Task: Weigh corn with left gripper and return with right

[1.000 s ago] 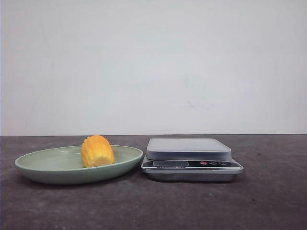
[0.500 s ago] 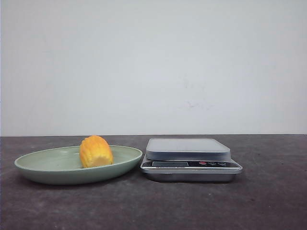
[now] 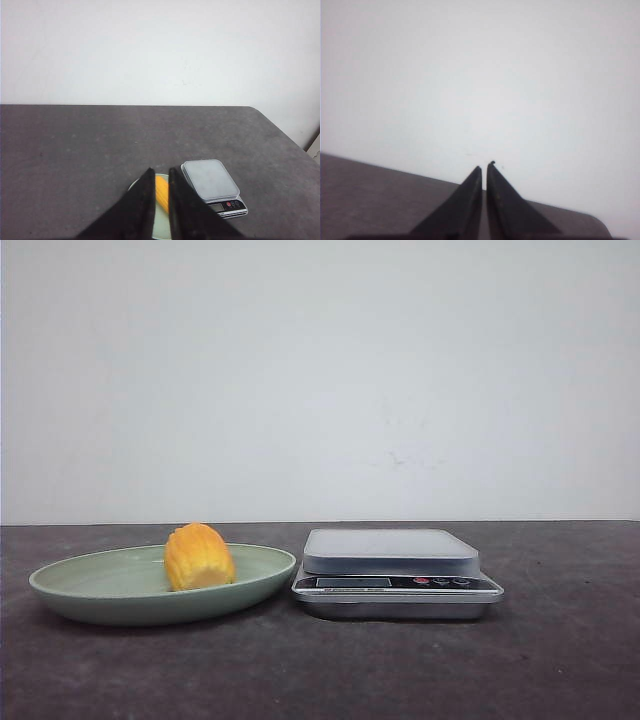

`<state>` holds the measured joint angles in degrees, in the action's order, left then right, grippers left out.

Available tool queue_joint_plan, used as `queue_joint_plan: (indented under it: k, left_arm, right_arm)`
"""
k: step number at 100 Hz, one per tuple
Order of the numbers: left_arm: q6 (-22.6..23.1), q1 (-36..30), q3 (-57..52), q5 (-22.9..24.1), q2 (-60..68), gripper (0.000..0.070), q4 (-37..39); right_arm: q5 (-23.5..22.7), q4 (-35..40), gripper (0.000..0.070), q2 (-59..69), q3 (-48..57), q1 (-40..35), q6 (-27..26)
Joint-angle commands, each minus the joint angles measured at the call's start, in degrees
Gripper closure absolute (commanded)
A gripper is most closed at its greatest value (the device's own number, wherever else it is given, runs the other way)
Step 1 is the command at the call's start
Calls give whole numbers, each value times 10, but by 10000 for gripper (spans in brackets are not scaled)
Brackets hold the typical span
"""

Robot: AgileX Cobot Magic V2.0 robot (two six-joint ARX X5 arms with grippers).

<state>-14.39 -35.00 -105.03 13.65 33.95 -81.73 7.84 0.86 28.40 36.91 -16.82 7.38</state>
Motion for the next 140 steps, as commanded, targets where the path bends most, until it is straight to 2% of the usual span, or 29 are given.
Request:
queue_joint_plan:
  k: [1,18,42,51,59,140]
  left_arm:
    - [0,-2,-10,3,1,697,-32]
    - [0,-2,-11,3,1,697,-32]
    - [0,-2,-11,3,1,697,-32]
    - [0,-2,-11,3,1,697,-32]
    - [0,-2,-11,3,1,697,-32]
    - [0,-2,-13,3,1,697,-32]
  right_arm:
    - [-16,5,689,-46,-109,15,-36]
    - [-52,9,689,-170,-258,55,-97]
    - [-72,9,689,-256,-362,130,-97]
    - [-124,63,690,-278,-362,150,-96]
    - [-138,87,689,-282,-362,157,-96]
    - [-124,81,689,-282,-362,165,-89]
